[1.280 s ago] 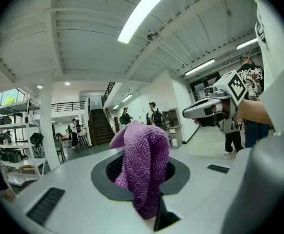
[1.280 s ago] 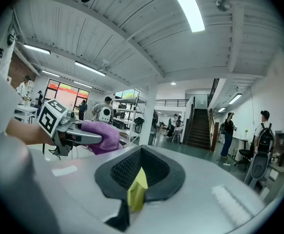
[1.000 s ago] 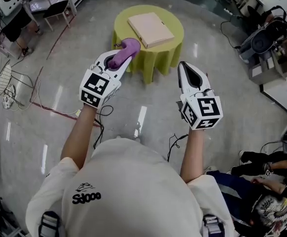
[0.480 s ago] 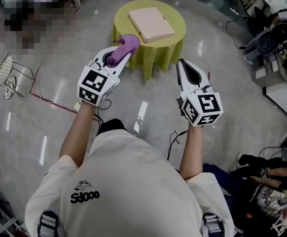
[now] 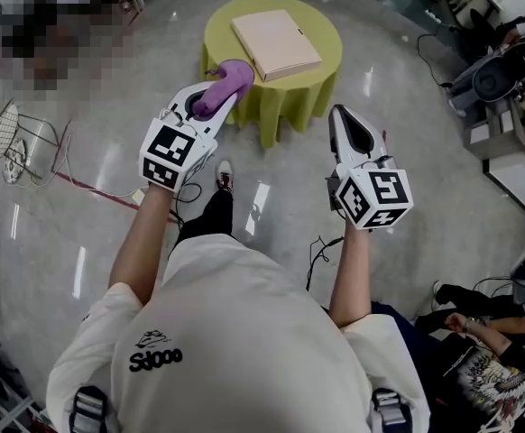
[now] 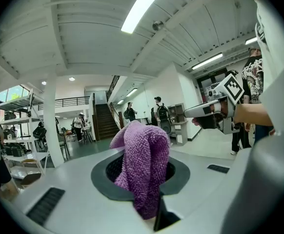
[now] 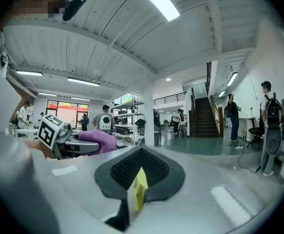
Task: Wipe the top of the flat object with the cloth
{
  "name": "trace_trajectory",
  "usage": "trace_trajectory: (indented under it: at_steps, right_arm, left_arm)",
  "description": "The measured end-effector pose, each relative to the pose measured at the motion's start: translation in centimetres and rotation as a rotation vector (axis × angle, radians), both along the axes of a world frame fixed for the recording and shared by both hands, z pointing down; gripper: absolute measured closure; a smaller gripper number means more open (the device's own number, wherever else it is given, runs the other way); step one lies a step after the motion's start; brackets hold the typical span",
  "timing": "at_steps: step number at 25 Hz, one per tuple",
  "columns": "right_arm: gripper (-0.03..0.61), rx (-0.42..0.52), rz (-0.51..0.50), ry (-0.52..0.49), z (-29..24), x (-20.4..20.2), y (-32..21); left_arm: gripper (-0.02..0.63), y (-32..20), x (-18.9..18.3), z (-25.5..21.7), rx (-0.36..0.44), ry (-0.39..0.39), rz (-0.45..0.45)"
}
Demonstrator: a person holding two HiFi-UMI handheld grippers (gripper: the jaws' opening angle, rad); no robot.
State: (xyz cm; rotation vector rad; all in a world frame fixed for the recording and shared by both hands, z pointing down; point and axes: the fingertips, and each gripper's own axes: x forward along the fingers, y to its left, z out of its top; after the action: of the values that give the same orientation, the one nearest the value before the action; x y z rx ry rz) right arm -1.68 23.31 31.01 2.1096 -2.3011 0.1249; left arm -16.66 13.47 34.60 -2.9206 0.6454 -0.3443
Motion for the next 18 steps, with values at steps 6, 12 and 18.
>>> trace_trajectory:
  at_steps: [6, 12, 18]
  right_arm:
    - [0.569, 0.004, 0.02, 0.021, 0.5, 1.8, -7.5]
    - [0.569, 0.001, 0.064, 0.036, -0.5, 4.6, -16.3]
    - [0.569, 0.016, 0.133, 0.006, -1.8, 9.0, -23.3]
  left_arm:
    - [0.549, -8.3, 1.7, 0.9, -0.005, 0.019, 0.008]
    - [0.549, -17.6, 5.1, 1.0, -0.026, 0.012, 0.039]
    - [0.549, -25.5, 8.3, 0.9, -0.036, 0.004, 0.058]
